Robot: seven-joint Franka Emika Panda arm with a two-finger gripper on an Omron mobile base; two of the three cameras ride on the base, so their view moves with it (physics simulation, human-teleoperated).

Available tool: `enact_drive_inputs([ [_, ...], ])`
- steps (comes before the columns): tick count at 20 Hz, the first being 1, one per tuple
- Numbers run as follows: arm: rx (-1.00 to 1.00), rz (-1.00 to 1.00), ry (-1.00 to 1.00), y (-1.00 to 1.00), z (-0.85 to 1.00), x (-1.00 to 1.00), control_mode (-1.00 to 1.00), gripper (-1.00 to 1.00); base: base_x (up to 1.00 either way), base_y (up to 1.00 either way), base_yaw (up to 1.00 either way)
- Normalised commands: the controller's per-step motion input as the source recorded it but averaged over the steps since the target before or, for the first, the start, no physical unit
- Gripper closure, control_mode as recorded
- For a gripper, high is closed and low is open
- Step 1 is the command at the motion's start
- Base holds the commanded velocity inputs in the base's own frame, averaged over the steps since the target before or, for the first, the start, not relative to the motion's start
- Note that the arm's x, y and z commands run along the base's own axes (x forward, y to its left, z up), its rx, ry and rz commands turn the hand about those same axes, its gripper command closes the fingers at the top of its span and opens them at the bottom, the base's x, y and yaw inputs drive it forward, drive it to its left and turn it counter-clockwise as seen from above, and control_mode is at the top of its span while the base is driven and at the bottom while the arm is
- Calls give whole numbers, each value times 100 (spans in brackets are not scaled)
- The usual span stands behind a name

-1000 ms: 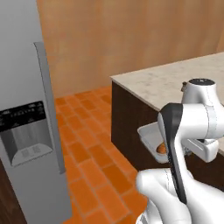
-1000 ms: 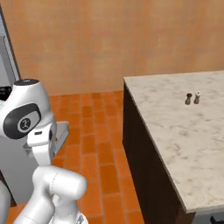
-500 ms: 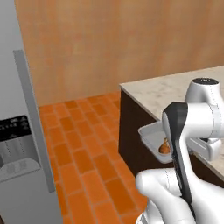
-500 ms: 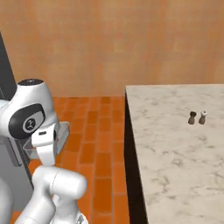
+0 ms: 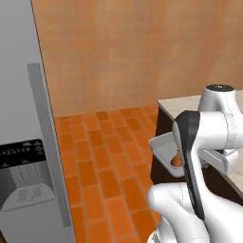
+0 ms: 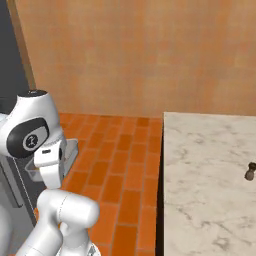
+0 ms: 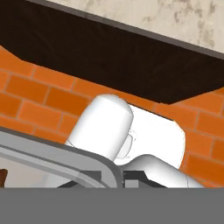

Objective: Take the meat container that has the chicken drumstick and place it on the second highest rack of the freezer. Then take the vegetable container that has the cucumber and carrot and place it on the highest rack of the freezer.

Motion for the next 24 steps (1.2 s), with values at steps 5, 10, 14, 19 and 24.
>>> enact_drive_inputs([
  [5, 0, 0, 0, 0, 0, 0, 100, 100, 87, -21, 16],
  [10, 0, 0, 0, 0, 0, 0, 100, 100, 87, -7, 11],
  [14, 0, 0, 0, 0, 0, 0, 100, 100, 86, -6, 9],
  [19, 0, 0, 0, 0, 0, 0, 100, 100, 74, -29, 12],
  [24, 0, 0, 0, 0, 0, 0, 100, 100, 79, -23, 11],
])
